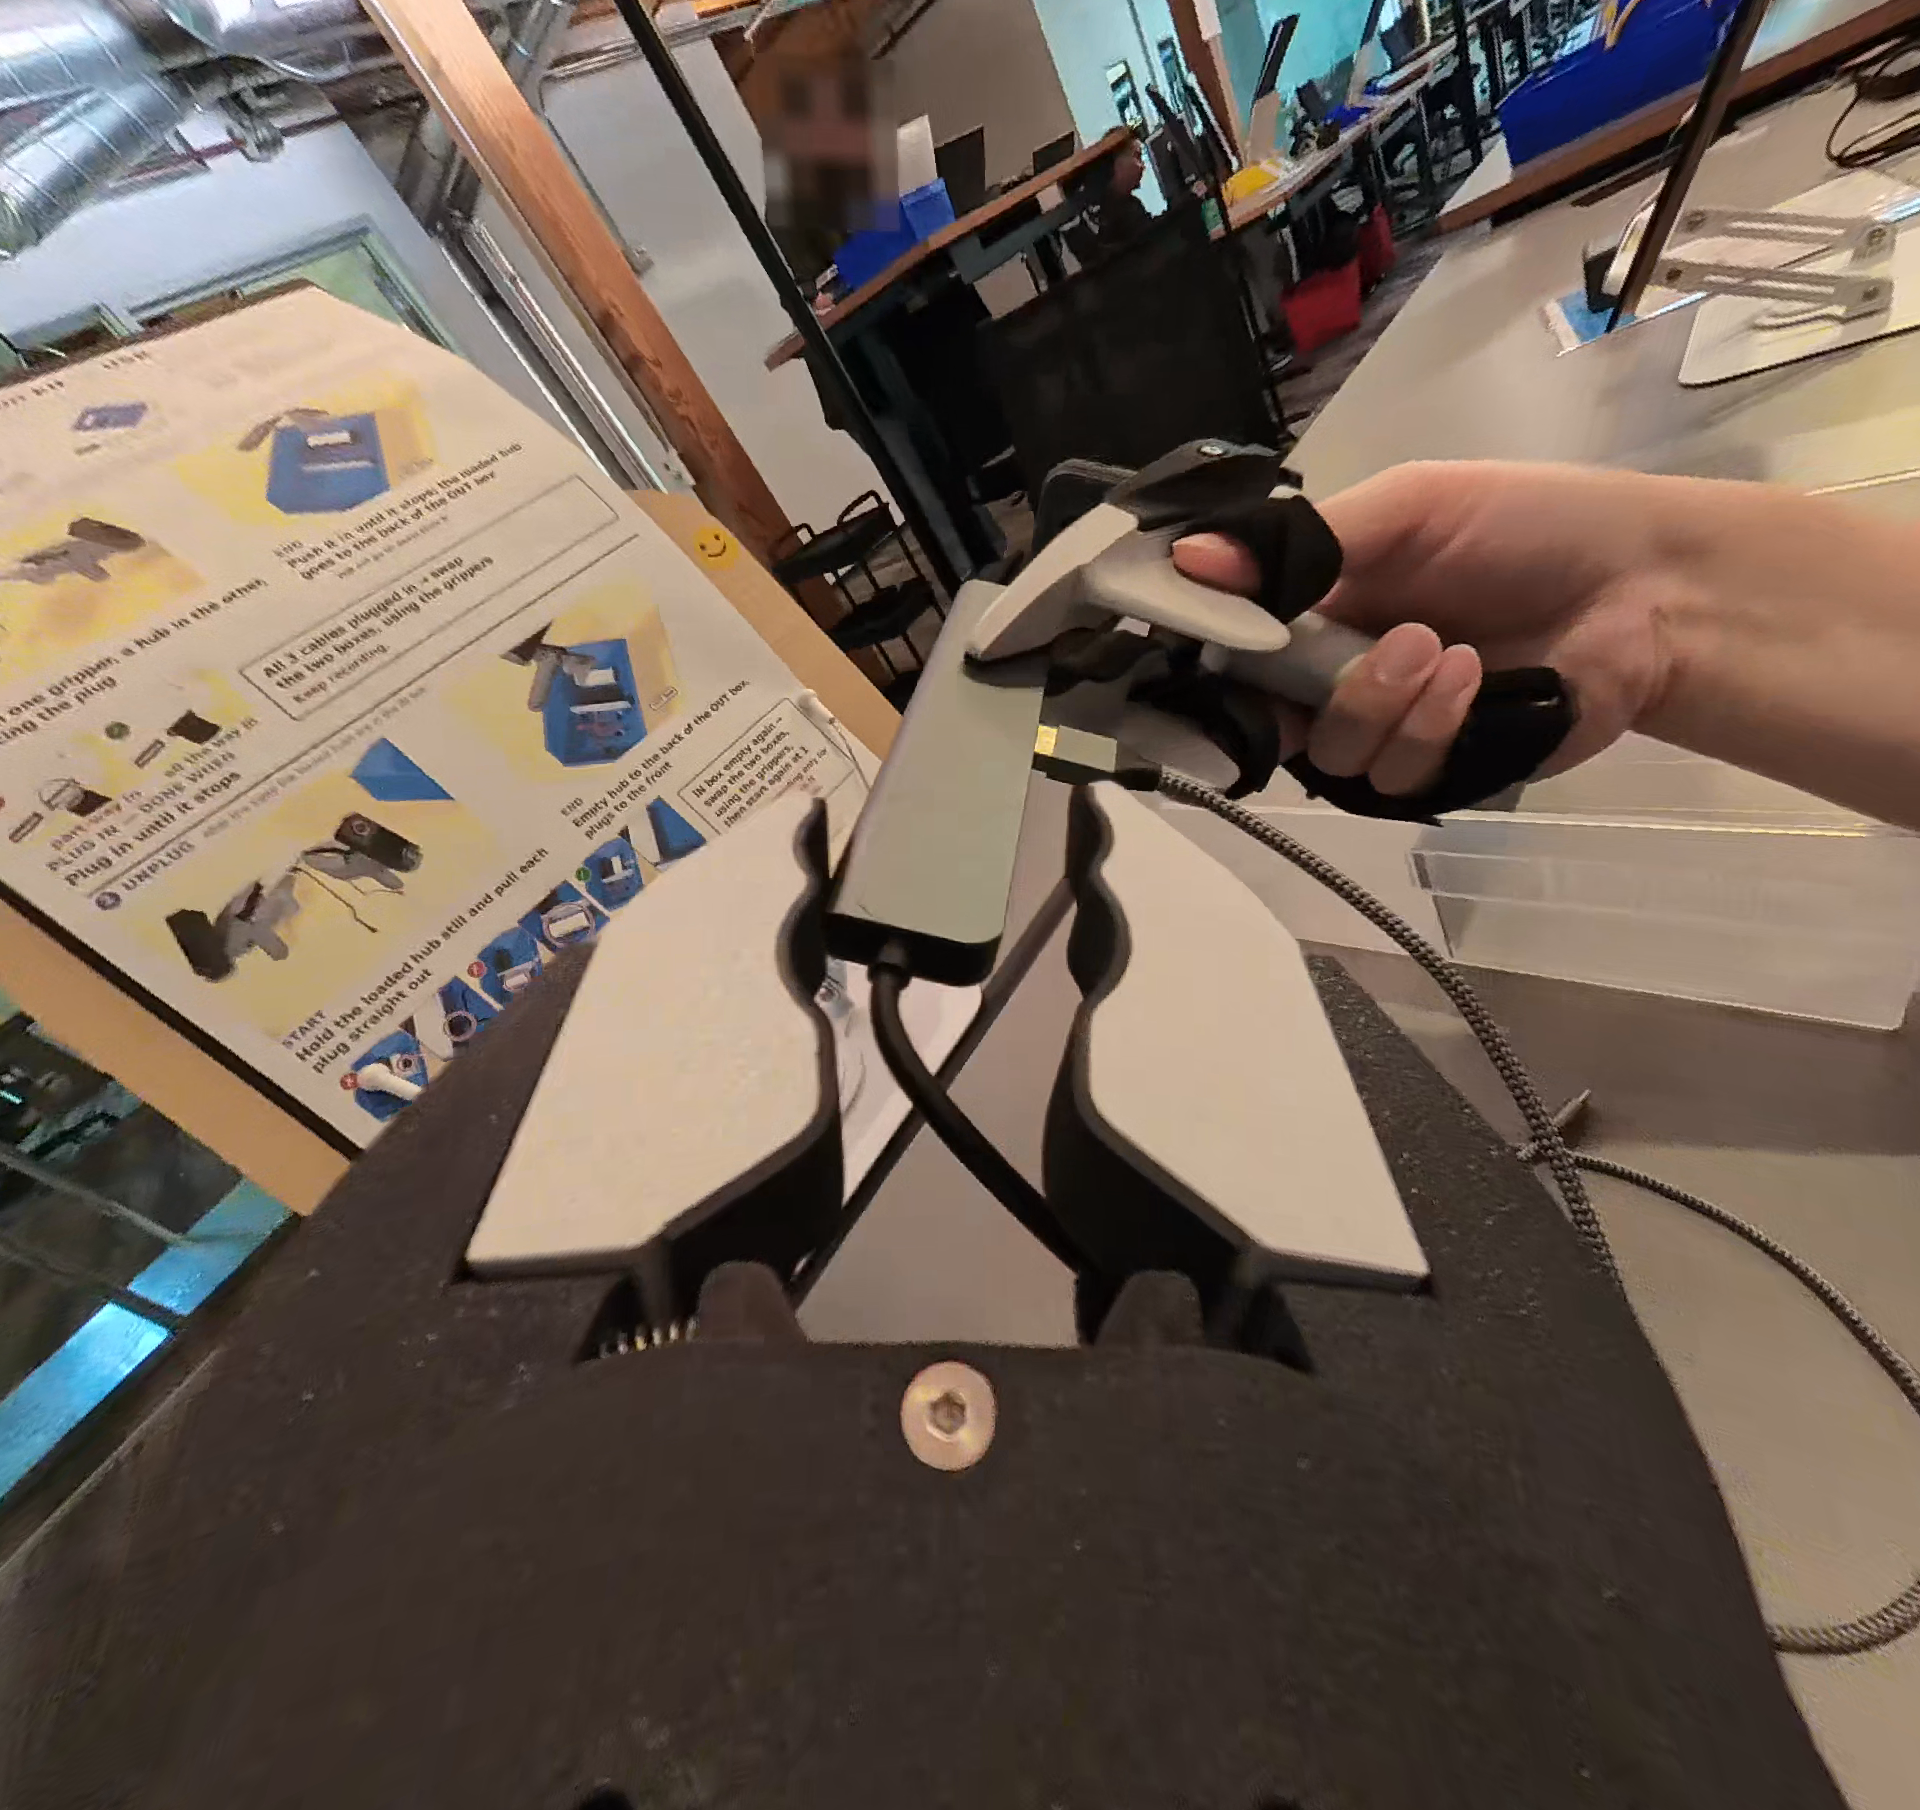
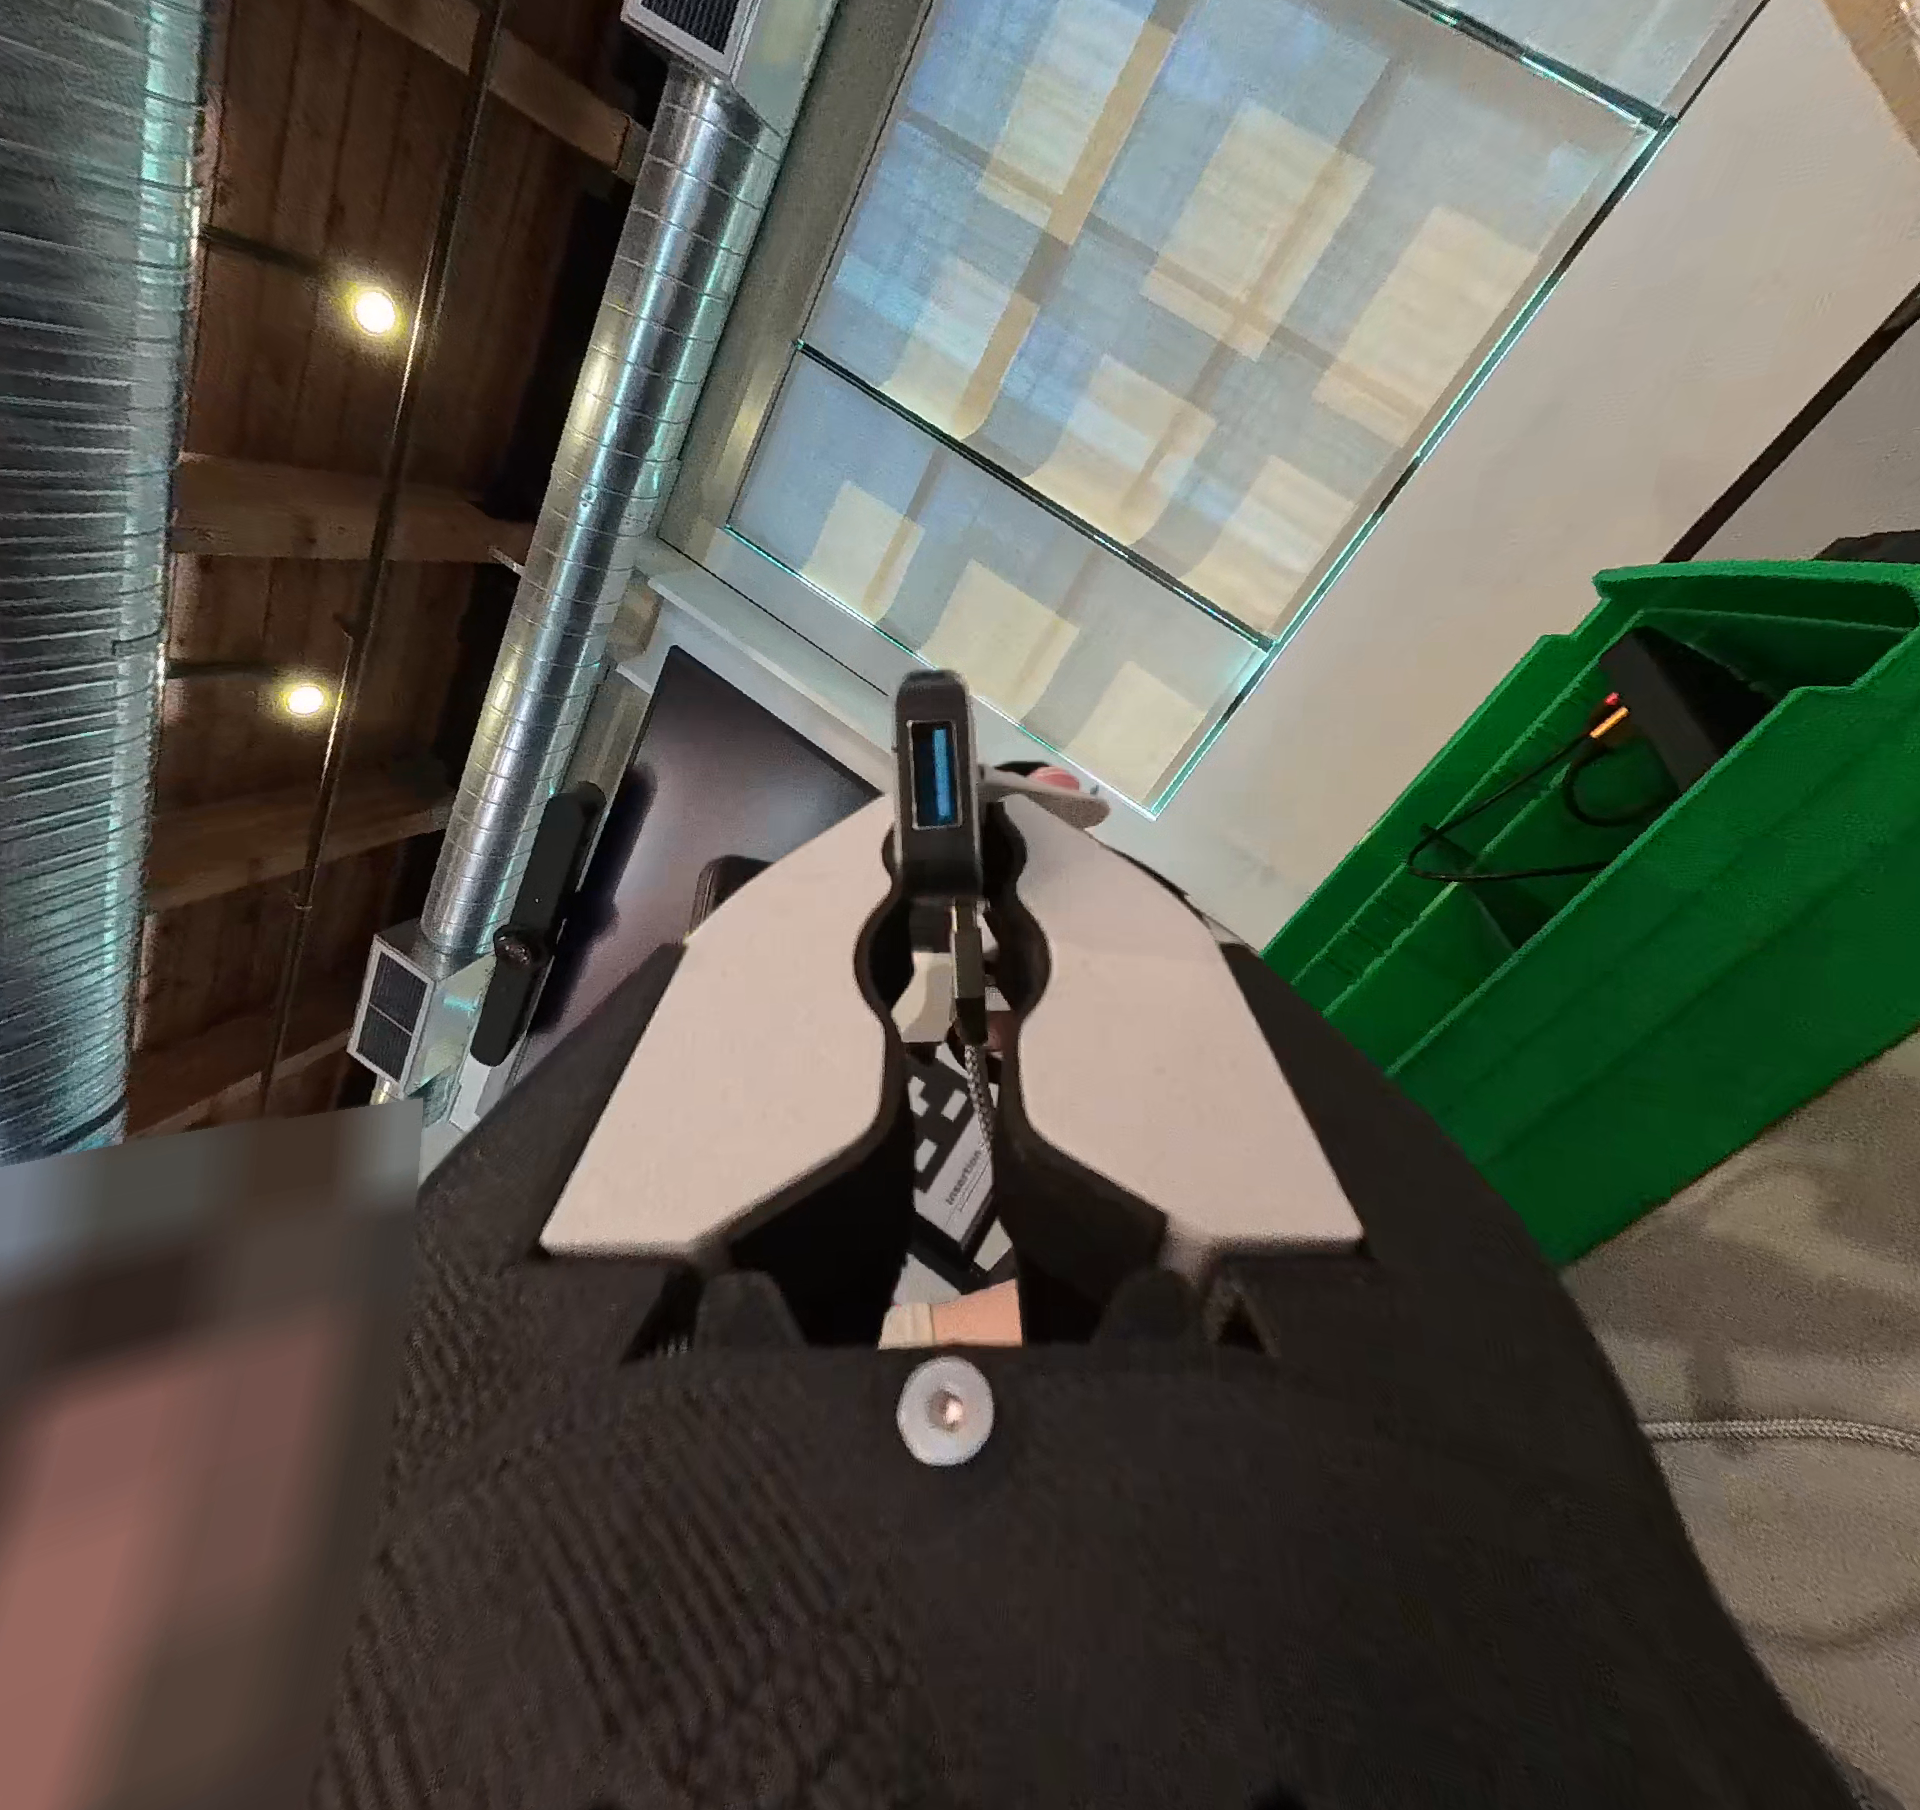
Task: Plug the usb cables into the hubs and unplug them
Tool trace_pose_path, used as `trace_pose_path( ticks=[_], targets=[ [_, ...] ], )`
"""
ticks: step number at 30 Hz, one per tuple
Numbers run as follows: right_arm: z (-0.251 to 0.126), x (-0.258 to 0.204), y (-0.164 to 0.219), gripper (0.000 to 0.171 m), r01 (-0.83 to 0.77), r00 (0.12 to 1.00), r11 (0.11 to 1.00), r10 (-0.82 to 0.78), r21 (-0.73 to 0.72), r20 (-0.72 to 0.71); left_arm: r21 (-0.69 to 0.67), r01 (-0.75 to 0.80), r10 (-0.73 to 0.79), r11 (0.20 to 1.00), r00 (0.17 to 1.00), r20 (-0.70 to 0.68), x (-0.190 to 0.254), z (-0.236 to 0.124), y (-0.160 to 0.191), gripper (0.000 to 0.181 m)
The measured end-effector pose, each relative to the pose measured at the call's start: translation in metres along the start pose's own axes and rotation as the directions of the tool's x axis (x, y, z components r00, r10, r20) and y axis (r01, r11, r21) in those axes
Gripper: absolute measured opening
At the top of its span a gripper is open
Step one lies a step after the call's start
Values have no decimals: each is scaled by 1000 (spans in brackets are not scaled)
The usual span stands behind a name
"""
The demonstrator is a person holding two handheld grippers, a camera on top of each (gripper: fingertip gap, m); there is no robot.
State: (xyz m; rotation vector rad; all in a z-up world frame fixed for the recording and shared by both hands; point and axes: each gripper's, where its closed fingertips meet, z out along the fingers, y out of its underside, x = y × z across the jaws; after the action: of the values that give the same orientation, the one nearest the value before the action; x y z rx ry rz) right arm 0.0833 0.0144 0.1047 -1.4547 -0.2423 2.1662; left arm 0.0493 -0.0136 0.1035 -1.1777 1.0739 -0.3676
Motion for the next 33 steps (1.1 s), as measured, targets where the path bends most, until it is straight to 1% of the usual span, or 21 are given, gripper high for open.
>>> trace_pose_path(
  ticks=[7, 9, 12, 15, 18, 19, 20, 25, 26, 31, 33],
  targets=[
    [6, 0, 6, 12, 12, 1000, 1000, -12, -27, -6, -58, -107, 110, 993, 992, 55, -6, 0, 11, 43],
    [7, -1, 7, 12, 21, 1000, 999, -21, -38, -5, -36, -82, 83, 996, 996, 40, -5, -1, 10, 43],
    [6, -2, 9, 12, 24, 1000, 998, -25, -53, -7, 21, -52, 52, 998, 998, 18, -4, -1, 8, 38],
    [7, -1, 11, 12, 24, 1000, 997, -25, -69, -7, 51, -73, 72, 996, 997, 25, -5, 0, 9, 41],
    [11, -2, 19, 12, 29, 1000, 993, -29, -112, -2, 33, -64, 65, 997, 998, -13, 2, 3, 14, 47],
    [13, -3, 22, 12, 27, 1000, 991, -27, -132, 3, 26, -73, 74, 997, 997, -27, 5, 5, 16, 41],
    [14, -3, 24, 12, 24, 1000, 991, -23, -134, 6, 41, -87, 88, 995, 996, -10, 3, 4, 15, 37],
    [14, -7, 21, 12, 45, 999, 993, -44, -111, 9, 136, -92, 92, 986, 996, 5, 4, 1, 5, 38],
    [12, -8, 19, 12, 44, 999, 994, -44, -102, 10, 145, -80, 82, 986, 997, -5, 5, 0, 2, 42],
    [12, -10, 20, 12, 33, 999, 994, -30, -106, 31, 166, -89, 90, 982, 996, 2, 5, -3, -2, 36],
    [13, -9, 19, 12, 27, 999, 995, -25, -98, 30, 157, -62, 65, 986, 998, -15, 4, -2, -1, 35]
  ],
)
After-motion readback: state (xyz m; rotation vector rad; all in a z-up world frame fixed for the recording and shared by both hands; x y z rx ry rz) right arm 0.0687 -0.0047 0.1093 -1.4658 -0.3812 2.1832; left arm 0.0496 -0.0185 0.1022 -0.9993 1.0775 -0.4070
